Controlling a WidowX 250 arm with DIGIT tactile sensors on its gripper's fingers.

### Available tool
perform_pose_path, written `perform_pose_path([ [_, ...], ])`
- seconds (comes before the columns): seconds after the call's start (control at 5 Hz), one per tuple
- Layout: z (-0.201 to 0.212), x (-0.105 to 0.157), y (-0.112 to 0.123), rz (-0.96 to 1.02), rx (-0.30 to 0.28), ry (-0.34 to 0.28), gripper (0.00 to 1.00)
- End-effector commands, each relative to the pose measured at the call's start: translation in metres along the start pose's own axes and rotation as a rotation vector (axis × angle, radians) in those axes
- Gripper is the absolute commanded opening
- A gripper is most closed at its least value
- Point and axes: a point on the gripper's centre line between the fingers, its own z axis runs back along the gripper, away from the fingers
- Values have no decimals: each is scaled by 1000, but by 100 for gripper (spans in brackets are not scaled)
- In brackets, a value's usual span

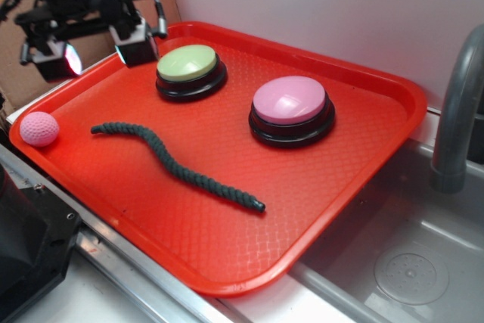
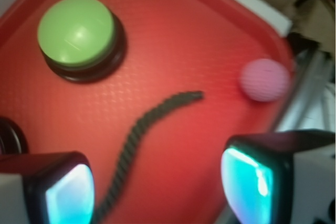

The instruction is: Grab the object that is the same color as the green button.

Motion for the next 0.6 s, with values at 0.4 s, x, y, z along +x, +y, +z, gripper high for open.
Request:
perform_pose_path([
  [0.4, -74, -6, -6, 41, -9, 70, 100],
])
